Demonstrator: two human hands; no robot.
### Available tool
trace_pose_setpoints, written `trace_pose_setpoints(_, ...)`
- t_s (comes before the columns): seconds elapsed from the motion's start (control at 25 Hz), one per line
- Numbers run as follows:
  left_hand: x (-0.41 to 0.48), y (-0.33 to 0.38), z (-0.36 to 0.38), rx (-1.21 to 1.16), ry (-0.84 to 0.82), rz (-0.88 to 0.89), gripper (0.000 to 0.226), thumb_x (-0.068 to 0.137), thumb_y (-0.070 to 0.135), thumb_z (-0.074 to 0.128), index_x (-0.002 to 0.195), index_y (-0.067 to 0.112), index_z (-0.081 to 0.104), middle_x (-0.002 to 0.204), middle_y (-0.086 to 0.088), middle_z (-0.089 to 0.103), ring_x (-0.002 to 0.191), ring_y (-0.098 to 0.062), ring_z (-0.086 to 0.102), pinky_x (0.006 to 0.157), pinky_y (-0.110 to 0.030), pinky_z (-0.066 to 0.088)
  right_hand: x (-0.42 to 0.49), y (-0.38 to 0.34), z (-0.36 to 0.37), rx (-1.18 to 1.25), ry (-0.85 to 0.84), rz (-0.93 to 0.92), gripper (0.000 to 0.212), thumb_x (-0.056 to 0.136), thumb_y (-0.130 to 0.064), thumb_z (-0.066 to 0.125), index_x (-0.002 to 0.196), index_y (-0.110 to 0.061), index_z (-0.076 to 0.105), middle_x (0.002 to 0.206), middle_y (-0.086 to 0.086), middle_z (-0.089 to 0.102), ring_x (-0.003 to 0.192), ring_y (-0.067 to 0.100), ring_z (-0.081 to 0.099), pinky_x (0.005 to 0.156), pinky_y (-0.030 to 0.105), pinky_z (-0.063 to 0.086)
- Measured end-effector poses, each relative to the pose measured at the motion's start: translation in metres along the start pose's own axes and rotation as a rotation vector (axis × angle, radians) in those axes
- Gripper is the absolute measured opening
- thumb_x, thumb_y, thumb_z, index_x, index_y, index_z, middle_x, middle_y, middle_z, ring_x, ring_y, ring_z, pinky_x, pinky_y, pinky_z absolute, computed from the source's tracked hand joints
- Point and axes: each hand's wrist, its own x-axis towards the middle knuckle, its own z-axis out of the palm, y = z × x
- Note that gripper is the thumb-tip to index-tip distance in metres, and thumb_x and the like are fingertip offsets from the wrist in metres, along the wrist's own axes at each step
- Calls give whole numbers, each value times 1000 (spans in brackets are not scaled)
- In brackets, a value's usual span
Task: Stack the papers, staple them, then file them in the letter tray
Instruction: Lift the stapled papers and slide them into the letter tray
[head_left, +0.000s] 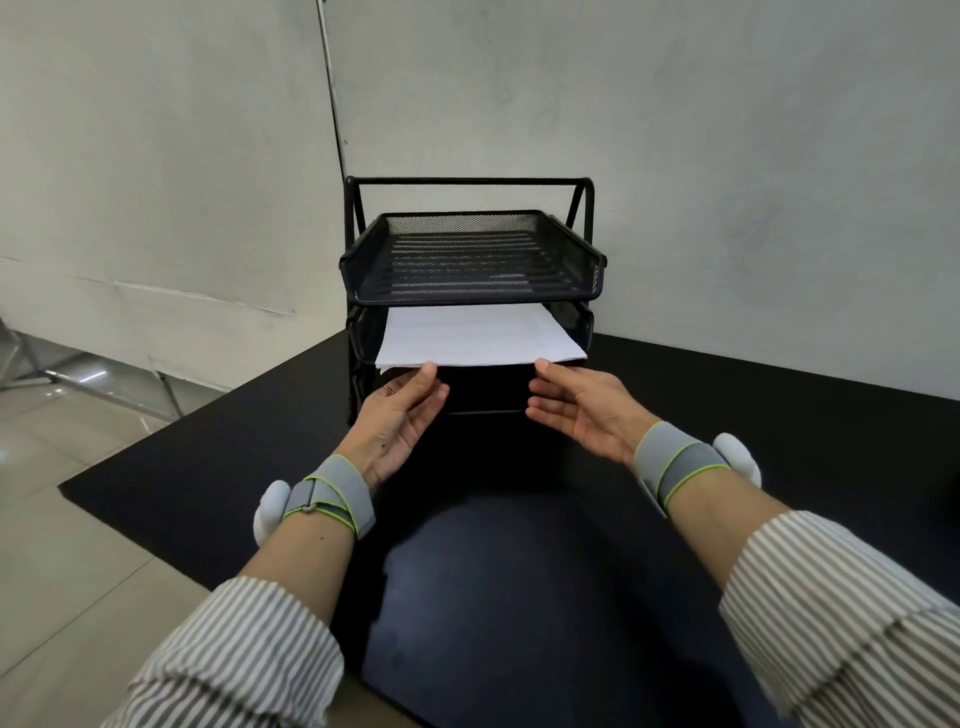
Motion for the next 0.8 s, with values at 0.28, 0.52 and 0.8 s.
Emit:
trace_pose_setpoints(0.28, 16, 1, 7, 46, 164, 39, 9, 87, 15, 65, 82, 11, 59, 76, -3, 59, 62, -9, 62, 47, -12, 53, 9, -8, 10, -101, 56, 75, 23, 92, -30, 62, 88, -7, 63, 81, 7, 66, 69, 21, 63, 60, 30, 60)
trace_pose_setpoints(0.52, 23, 4, 18, 15, 215, 37, 15, 88, 11, 60, 74, 10, 55, 51, -2, 63, 39, -7, 62, 42, -13, 51, 20, -12, 17, -149, 93, 136, 21, 92, -30, 58, 84, -11, 62, 78, 3, 68, 65, 20, 63, 54, 26, 56)
trace_pose_setpoints(0.8, 24, 2, 20, 18, 232, 41, 14, 89, 14, 58, 76, 10, 54, 69, -6, 58, 57, -14, 61, 44, -13, 51, 24, -10, 17, -190, 100, 140, 25, 91, -36, 59, 84, -12, 63, 78, 3, 69, 61, 18, 64, 43, 19, 49)
